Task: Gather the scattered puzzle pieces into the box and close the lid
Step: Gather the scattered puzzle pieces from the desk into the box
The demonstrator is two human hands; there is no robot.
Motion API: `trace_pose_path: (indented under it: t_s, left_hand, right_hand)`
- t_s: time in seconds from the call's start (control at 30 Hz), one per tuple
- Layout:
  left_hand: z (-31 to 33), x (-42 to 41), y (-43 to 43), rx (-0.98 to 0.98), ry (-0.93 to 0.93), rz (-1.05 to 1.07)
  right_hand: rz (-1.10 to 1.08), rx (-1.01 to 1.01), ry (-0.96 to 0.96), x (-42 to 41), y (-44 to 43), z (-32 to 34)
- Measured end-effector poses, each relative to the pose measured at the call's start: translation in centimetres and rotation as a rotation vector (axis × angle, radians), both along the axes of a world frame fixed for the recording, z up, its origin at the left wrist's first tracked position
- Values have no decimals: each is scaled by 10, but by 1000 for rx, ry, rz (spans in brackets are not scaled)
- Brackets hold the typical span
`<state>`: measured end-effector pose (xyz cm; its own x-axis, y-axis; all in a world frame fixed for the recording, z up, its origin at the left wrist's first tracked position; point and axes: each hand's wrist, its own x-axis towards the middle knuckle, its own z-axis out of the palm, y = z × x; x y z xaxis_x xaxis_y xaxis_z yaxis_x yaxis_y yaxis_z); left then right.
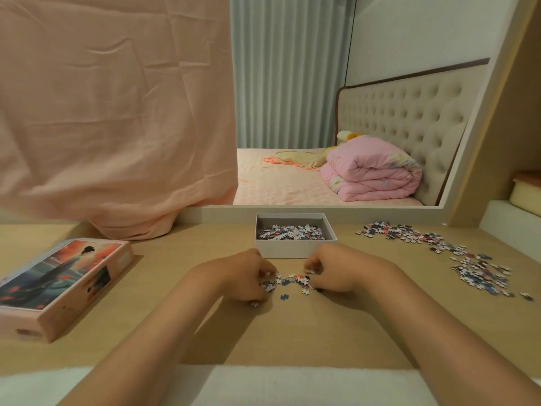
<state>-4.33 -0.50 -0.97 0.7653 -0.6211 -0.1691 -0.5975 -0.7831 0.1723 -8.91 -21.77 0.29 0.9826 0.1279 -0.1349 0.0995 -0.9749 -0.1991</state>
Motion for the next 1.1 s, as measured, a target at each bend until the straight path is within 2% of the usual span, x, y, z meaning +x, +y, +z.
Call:
trace_pose_path:
  t_s: [0.1,0.23,0.3,0.43,0.53,0.73,0.8,0.93,1.0,1.1]
  left_hand:
    - [-4,1,-10,-128,-36,-64]
    - [-3,4,-15,-211,-7,-50]
    - [4,7,-6,-195,57,-13]
    - [16,9,12,20,170,37]
    - [11,10,10,-40,196,8]
    - [-3,14,-1,-238,113,11]
    - [0,14,0,-226,118,25]
    - [6,12,2,-77,118,42]
    - [0,9,-4,-39,42,-23]
    - [-6,7,-12,-115,8,-91]
  right_hand:
    - [23,56,-3,1,6,-8]
    - [36,129,-15,1,8,-4]
    - [3,123,5,1,1,1]
    - [-56,42,26,1,-8,0]
    - [-47,110,2,2,-4,-2]
    - [-34,205,-96,3,4,-8]
    - [-41,199,-75,3,0,-5]
    - [-14,49,112,1,2,-3]
    - [10,43,88,1,8,-11]
    - [18,93,25,6,14,-16]
